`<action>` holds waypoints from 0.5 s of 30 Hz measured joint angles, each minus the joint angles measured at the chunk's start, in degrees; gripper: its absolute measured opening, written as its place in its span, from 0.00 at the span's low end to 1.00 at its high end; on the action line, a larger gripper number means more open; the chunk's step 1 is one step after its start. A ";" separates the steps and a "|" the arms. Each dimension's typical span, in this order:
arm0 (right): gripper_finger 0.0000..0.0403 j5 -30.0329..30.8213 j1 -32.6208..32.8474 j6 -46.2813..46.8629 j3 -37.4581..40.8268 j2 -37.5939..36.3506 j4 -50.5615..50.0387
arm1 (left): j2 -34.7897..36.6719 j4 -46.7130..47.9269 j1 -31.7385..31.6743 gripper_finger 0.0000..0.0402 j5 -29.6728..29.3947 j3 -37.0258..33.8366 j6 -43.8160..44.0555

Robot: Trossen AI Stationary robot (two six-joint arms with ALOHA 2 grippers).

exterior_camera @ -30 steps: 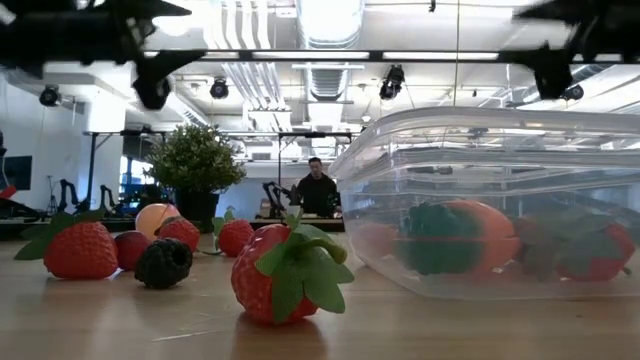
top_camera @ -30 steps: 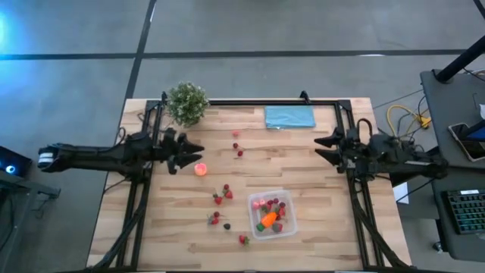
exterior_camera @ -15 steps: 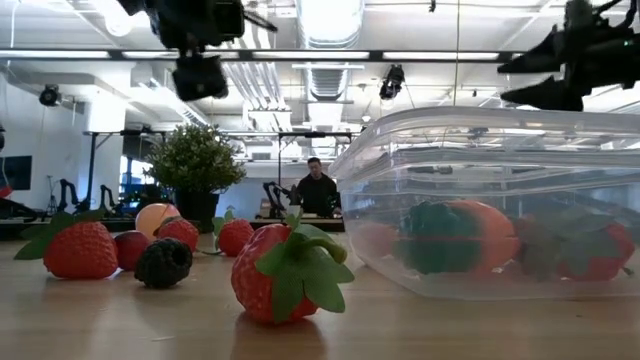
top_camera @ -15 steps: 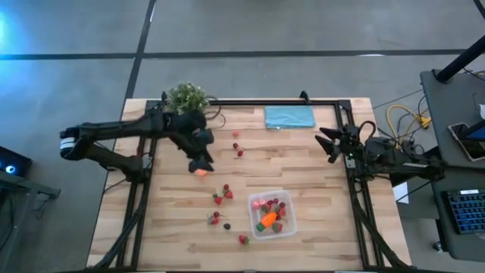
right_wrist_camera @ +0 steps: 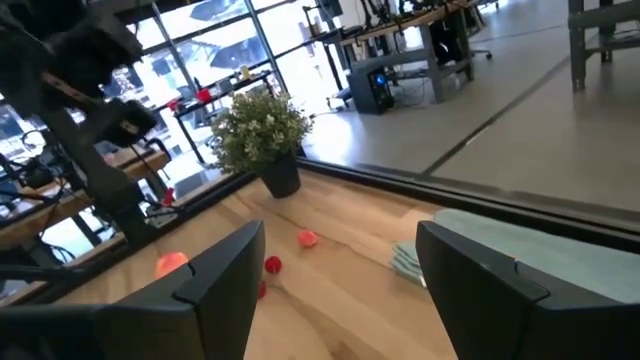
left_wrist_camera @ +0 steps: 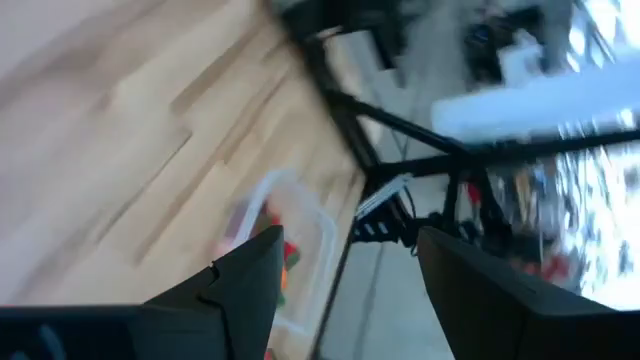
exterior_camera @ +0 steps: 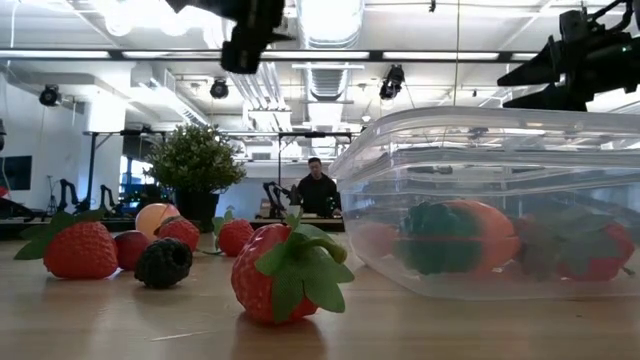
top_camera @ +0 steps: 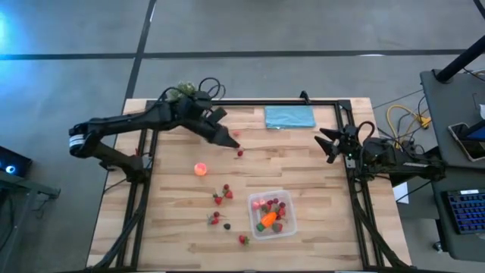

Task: Pick and placing Produce into tupperware
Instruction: Put the pink peach into the transparent container

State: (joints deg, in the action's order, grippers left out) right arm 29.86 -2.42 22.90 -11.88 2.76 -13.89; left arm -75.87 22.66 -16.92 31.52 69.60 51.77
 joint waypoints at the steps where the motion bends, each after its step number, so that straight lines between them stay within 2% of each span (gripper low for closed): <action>1: 0.63 -0.02 0.00 0.00 0.00 -0.04 -0.04 | -0.04 2.12 -0.24 0.54 -0.06 -0.22 1.88; 3: 0.63 0.00 0.00 0.00 0.00 -0.04 0.00 | 0.78 9.26 -0.34 0.54 -2.42 -0.50 1.86; 4: 0.62 0.00 0.00 0.00 -0.02 -0.04 0.00 | 1.57 15.66 -0.31 0.54 -6.08 -0.52 1.37; 7: 0.62 0.01 0.00 0.00 -0.02 -0.04 -0.01 | 4.50 35.17 -0.26 0.54 -20.96 -0.09 0.52; 9: 0.61 0.00 0.00 0.00 -0.02 -0.04 -0.03 | 7.14 44.14 0.72 0.54 -31.03 0.51 2.52; 11: 0.61 0.02 0.00 0.00 -0.02 -0.04 -0.02 | 10.54 49.29 2.44 0.54 -37.31 1.01 6.31; 15: 0.62 0.01 0.00 0.00 -0.02 -0.04 -0.02 | 16.14 51.09 4.33 0.54 -40.56 0.33 9.16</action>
State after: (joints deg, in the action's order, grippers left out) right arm 29.87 -2.42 22.90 -11.90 2.72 -13.91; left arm -59.73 73.76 -12.59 -9.04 69.93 60.93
